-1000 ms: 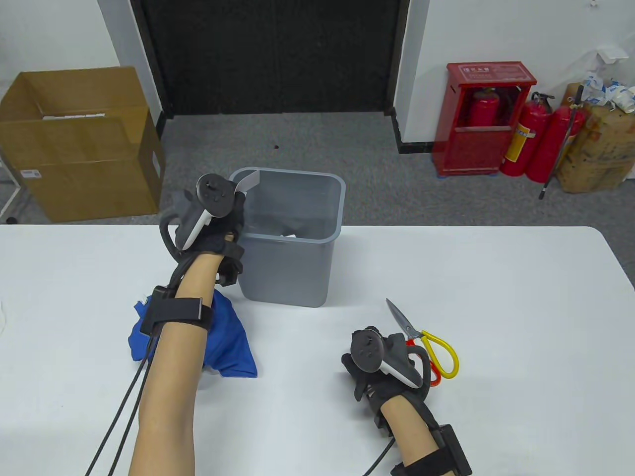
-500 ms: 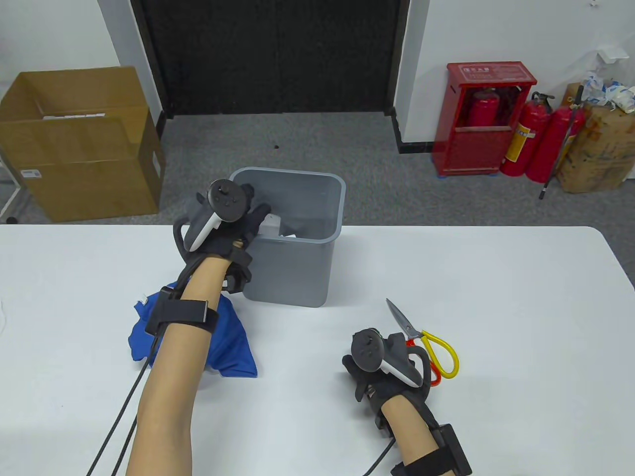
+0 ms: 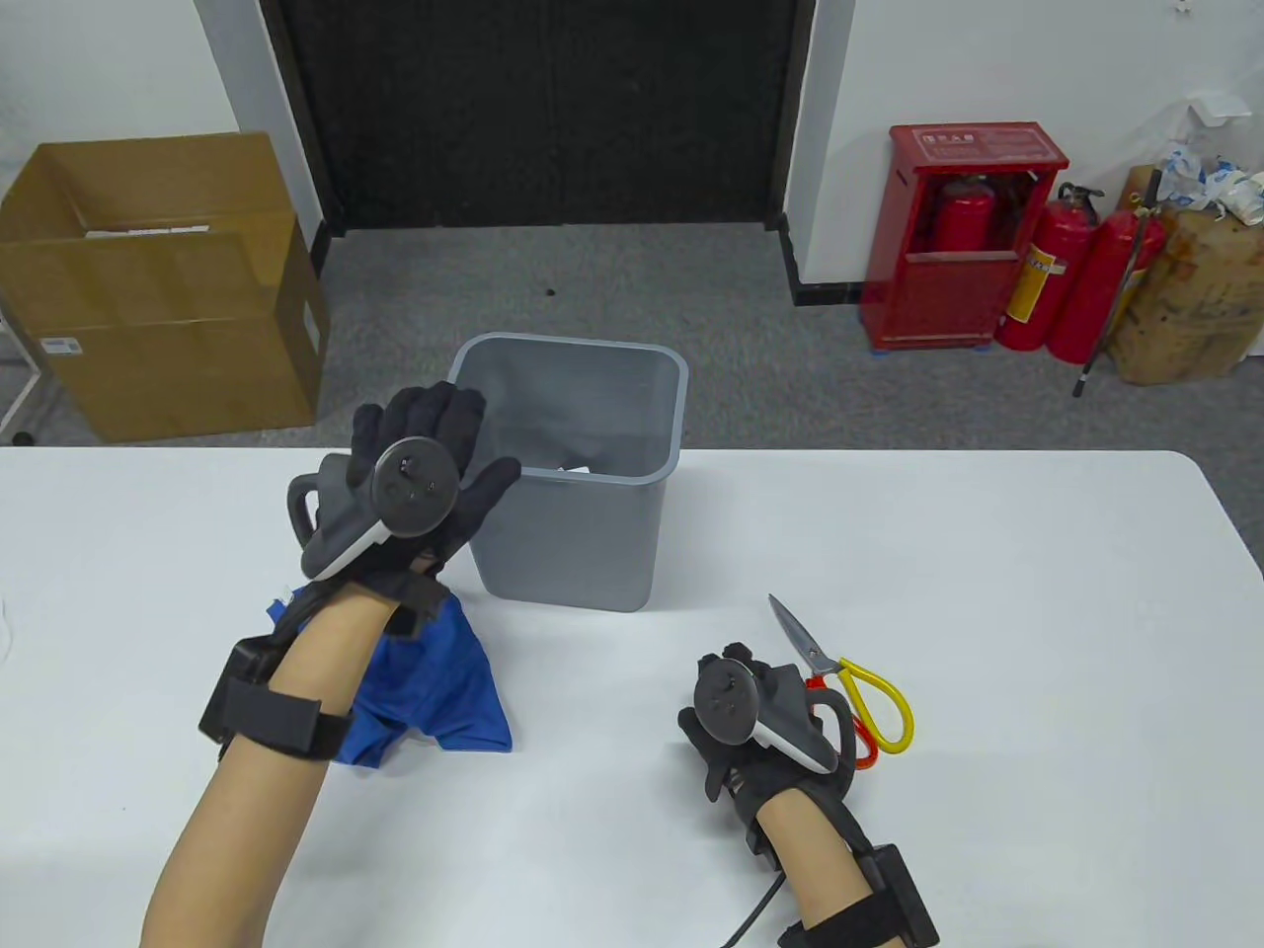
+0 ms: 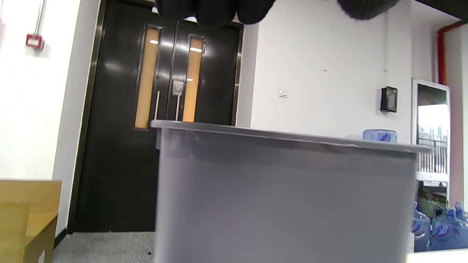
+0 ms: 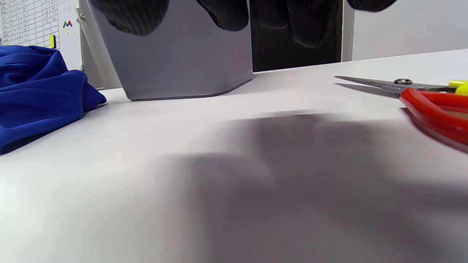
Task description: Cut off the clothing tag with scissors
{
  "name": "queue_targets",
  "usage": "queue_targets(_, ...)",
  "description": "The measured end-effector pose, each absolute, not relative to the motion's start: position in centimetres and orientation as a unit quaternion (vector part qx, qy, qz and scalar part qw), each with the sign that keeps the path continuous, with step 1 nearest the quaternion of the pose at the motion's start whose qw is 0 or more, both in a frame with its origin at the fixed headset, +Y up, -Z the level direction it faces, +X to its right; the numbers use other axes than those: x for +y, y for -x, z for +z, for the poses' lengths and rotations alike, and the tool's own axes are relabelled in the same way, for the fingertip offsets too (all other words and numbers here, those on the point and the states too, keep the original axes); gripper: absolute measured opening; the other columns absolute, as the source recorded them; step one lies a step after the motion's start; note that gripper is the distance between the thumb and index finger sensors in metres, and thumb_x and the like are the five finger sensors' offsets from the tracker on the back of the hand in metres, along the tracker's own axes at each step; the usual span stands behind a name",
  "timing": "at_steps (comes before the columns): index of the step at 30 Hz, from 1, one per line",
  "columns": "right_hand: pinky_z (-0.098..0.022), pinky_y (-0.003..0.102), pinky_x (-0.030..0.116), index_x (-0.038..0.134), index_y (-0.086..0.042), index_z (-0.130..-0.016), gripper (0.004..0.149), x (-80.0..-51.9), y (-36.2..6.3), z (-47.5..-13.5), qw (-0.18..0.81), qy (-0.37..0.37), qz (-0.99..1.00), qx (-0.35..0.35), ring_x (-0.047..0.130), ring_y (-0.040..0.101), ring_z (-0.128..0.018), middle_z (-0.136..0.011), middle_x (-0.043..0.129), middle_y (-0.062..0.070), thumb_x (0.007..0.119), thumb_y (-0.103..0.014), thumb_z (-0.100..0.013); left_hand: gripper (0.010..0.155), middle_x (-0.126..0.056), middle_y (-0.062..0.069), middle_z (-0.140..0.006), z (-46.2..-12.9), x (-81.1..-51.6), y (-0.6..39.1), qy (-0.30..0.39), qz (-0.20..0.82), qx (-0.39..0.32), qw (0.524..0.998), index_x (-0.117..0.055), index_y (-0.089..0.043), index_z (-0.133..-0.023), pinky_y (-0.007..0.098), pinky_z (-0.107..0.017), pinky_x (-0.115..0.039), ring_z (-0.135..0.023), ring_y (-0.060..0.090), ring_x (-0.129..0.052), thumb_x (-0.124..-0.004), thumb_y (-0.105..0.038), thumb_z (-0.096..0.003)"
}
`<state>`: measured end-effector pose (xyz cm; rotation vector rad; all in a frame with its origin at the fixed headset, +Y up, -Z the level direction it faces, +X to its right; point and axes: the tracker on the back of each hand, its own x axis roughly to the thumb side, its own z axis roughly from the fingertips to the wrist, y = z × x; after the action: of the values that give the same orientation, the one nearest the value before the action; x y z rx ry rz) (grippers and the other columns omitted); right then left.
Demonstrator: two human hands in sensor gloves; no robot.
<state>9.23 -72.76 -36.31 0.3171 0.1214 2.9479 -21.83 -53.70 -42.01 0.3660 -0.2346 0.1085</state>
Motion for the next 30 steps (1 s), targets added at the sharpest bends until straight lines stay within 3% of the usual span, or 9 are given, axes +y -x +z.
queue_targets(6, -0.065, 0.074, 0.033, 0.040, -0.017, -0.106, 0.077, -72.1, -9.0, -35.9, 0.086, -0.111, 0.990, 0.030, 0.042, 0.049, -0.102, -0.112, 0.036, 0.018, 0.063, -0.057, -0.045, 0.085, -0.034, -0.002, -0.132, -36.5, -56.2, 23.4, -0.160, 0.058, -0.146, 0.974, -0.033, -0.028, -0.122, 0.060, -0.083, -0.025, -0.126, 0.033, -0.034, -0.059, -0.075, -0.0561)
queue_targets(13, -0.056, 0.080, 0.018, 0.025, -0.021, -0.108, 0.083, -71.8, -8.3, -35.3, 0.092, -0.122, 0.987, 0.044, 0.019, 0.054, -0.101, -0.113, 0.021, 0.020, 0.059, -0.064, -0.045, 0.089, -0.027, -0.002, -0.133, -32.0, -60.1, 25.5, -0.139, 0.078, -0.157, 0.975, -0.028, -0.027, -0.123, 0.060, -0.080, -0.019, -0.126, 0.032, -0.023, -0.058, -0.077, -0.0559)
queue_targets(21, -0.059, 0.076, 0.013, 0.011, -0.015, -0.106, 0.094, -71.8, -7.2, -34.7, 0.062, -0.147, 0.986, 0.051, 0.004, 0.051, -0.098, -0.110, 0.006, 0.023, 0.053, -0.073, -0.044, 0.093, -0.012, -0.004, -0.133, -30.5, -65.3, 27.2, -0.080, 0.085, -0.149, 0.982, -0.019, -0.029, -0.124, 0.070, -0.072, -0.012, -0.123, 0.036, -0.004, -0.054, -0.082, -0.0554)
queue_targets(30, -0.061, 0.075, 0.016, 0.014, -0.018, -0.107, 0.092, -72.0, -5.9, -34.2, 0.043, -0.155, 0.987, 0.021, 0.009, 0.051, -0.100, -0.112, 0.010, 0.020, 0.051, -0.073, -0.043, 0.097, -0.003, -0.001, -0.131, -30.0, -71.4, 27.7, -0.002, 0.091, -0.131, 0.987, -0.009, -0.027, -0.122, 0.072, -0.070, -0.010, -0.119, 0.038, 0.004, -0.047, -0.085, -0.0548)
